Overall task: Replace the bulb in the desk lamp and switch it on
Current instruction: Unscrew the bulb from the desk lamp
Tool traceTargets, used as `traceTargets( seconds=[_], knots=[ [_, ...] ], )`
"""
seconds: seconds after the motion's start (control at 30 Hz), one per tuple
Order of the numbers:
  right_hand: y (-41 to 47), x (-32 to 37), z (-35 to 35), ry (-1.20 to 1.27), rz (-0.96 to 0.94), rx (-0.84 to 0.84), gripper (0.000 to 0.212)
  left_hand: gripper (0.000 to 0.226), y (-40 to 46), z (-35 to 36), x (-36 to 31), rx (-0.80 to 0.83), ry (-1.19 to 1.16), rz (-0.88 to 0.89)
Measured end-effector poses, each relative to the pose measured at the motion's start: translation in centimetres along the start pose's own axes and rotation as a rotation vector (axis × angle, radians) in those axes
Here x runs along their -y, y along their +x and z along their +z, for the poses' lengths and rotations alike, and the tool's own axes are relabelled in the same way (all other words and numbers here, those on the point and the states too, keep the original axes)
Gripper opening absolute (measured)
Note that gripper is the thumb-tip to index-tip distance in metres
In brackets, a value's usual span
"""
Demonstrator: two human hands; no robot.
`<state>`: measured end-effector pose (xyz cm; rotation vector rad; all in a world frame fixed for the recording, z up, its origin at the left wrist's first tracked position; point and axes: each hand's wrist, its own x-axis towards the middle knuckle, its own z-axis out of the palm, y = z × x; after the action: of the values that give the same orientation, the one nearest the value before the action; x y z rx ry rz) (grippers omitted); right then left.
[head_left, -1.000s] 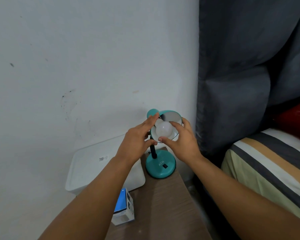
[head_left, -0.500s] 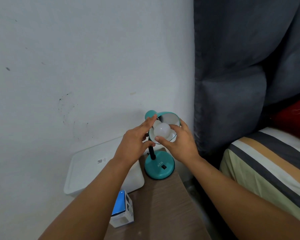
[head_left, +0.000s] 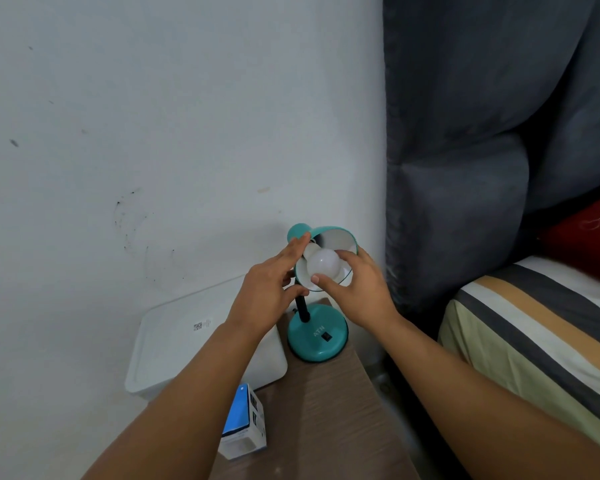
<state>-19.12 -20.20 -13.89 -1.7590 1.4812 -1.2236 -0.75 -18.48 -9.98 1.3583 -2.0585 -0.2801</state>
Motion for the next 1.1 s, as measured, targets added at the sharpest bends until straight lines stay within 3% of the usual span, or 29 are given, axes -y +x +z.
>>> traceTargets(
  seconds=[0.2, 0.37, 0.57, 0.73, 0.87, 1.1],
  knots=[
    [-0.03, -0.08, 0.07, -0.024, -0.102, 0.008, 0.068, 0.095, 0.02, -0.10, 0.00, -0.006, 0.028, 0.009],
    [-0.29, 0.06, 0.03, 0.019, -0.009, 0.000, 0.089, 0.096, 0.02, -0.03, -0.07, -0.002, 0.016, -0.004],
    [0.01, 0.20, 0.10, 0.047, -0.030, -0.024, 0.068, 0.094, 0.01, 0.12, 0.01, -0.005, 0.022, -0.002],
    [-0.34, -0.04, 0.28, 0.079, -0.069, -0.016, 0.071, 0.099, -0.13, -0.04, 0.10, -0.007, -0.004, -0.007],
    [-0.25, -0.02, 0.28, 0.094, 0.033, -0.017, 0.084, 0.098, 0.00, -0.05, -0.03, -0.004, -0.003, -0.013],
    [-0.08, 0.21, 0.55, 0.049, 0.016, -0.043, 0.068, 0.095, -0.09, 0.00, -0.09, 0.001, 0.015, -0.007]
  ],
)
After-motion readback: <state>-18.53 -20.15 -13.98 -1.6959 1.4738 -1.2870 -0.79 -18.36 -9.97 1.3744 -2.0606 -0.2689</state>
